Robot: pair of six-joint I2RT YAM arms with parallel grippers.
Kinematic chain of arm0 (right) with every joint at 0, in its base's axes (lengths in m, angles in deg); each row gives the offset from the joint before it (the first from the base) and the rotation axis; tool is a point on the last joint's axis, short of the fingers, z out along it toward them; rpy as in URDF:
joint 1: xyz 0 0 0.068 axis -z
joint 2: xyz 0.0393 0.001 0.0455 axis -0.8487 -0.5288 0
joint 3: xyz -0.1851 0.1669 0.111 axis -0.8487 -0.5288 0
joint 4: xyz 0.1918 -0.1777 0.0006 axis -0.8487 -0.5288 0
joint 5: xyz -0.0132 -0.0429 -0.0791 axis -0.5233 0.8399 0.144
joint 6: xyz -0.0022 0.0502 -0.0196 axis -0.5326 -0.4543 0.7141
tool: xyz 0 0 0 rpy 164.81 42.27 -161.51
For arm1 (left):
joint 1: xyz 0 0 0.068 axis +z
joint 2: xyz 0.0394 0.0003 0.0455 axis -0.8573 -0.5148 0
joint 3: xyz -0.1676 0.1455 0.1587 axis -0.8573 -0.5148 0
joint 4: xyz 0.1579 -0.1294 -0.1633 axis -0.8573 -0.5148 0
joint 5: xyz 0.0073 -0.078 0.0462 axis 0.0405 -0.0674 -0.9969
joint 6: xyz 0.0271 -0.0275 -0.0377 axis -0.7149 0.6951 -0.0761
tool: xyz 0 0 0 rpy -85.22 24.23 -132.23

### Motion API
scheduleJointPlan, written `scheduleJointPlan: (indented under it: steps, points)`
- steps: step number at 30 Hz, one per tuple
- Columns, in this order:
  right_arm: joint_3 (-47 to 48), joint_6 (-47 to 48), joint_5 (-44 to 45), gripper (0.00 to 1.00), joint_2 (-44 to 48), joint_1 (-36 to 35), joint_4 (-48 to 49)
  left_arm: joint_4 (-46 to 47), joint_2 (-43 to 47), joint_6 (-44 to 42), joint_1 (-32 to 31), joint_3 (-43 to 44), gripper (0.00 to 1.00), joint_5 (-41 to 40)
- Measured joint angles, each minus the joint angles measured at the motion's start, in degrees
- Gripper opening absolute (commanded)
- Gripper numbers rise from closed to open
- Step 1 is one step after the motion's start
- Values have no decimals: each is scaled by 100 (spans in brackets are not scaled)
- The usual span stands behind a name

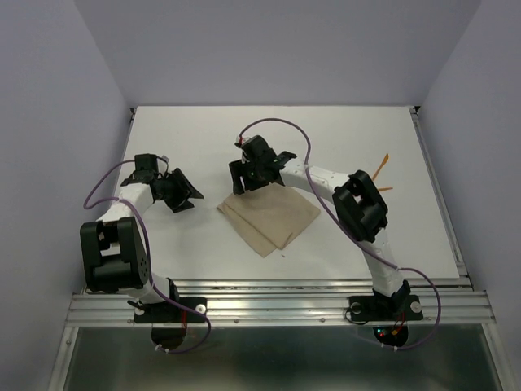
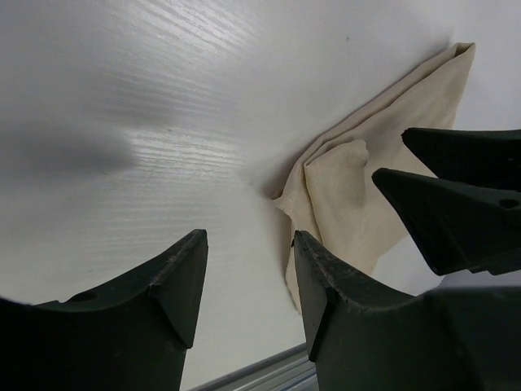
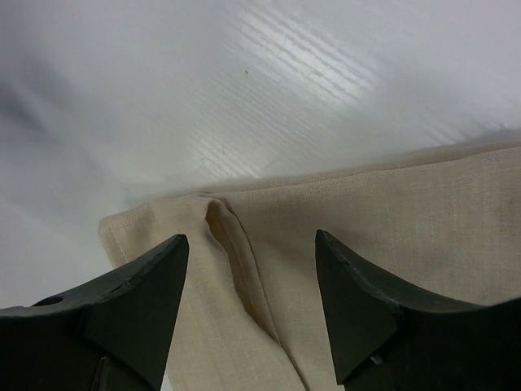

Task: Fold the napkin into a case and place the utensils inside
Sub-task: Fold the lower triangle-folded napkin at the center of the board.

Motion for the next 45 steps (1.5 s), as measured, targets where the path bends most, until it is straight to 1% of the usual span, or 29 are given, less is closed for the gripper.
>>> scheduleJointPlan:
  steps: [6, 10, 12, 13, 29, 34, 45]
  points:
    - [0, -70, -455, 70, -315, -42, -7, 17, -2, 0, 0, 0, 57, 7]
    - [0, -111, -717, 70, -345, -50, 44, 96, -4, 11, -15, -61, 57, 9]
    - [0, -133, -820, 75, -348, -50, 98, 131, -15, 20, -44, -127, 57, 15]
    - [0, -149, -874, 75, -348, -50, 129, 157, -37, 31, -55, -153, 56, 33]
    - [83, -151, -1902, 72, -474, -50, 457, 341, -315, 101, -101, -192, 56, 160]
    - [76, -125, -2079, 72, -474, -50, 501, 352, -389, 118, -101, -192, 56, 160]
    - [55, -107, -2131, 71, -472, -144, 518, 291, -389, 136, -96, -149, 55, 151]
